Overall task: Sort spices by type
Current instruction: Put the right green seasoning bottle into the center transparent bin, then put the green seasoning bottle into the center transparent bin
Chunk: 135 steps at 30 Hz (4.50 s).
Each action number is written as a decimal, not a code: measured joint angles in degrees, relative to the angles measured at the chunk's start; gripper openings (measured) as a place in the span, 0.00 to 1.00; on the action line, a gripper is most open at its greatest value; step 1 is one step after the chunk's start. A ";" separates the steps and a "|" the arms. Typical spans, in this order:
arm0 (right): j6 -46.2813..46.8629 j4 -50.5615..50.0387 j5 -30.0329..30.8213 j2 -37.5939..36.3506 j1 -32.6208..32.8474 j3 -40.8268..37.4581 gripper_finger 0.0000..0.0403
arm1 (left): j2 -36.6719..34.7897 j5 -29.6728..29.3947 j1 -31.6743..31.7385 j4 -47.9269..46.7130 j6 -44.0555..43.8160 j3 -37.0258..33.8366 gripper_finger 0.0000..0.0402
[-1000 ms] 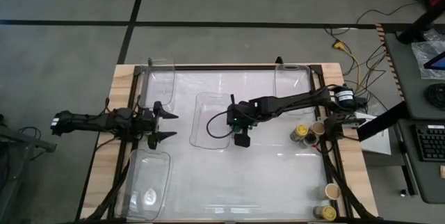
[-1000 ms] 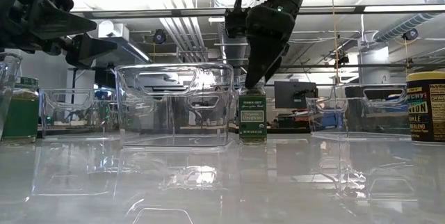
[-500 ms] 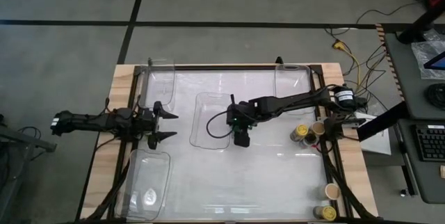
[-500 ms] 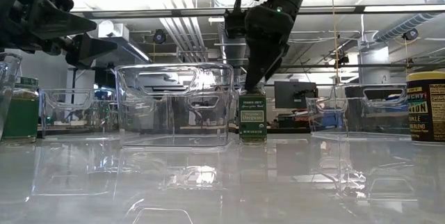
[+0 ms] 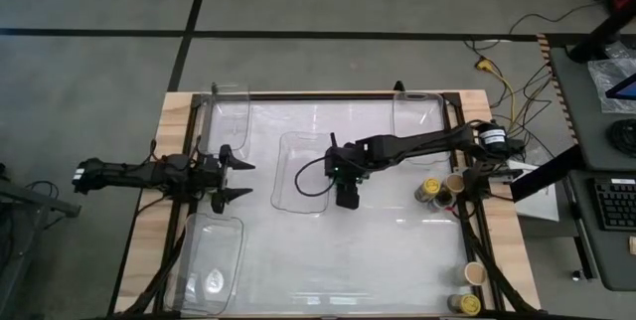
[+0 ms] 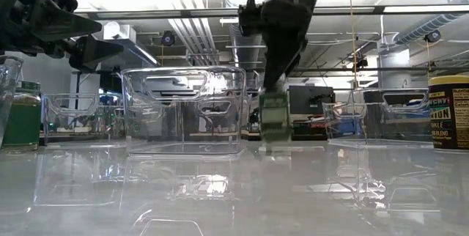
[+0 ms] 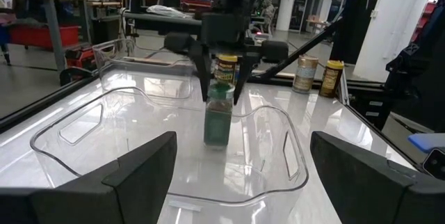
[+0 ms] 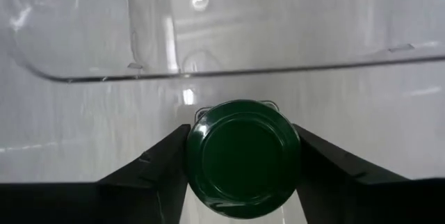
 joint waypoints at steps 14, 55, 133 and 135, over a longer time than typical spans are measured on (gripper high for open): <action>1.83 -11.79 3.02 -0.27 1.41 18.00 0.52 | 0.00 0.00 -0.02 0.00 -0.02 0.01 0.79; 12.90 0.57 1.00 11.12 4.29 18.98 0.52 | 0.17 0.02 0.00 -0.02 0.00 -0.01 0.79; 7.53 4.36 4.47 13.87 3.46 13.43 0.69 | 0.46 0.01 -0.01 0.00 -0.01 -0.01 0.79; 7.53 4.57 4.47 12.62 3.47 13.43 0.71 | 0.46 0.01 -0.01 0.01 -0.01 -0.01 0.79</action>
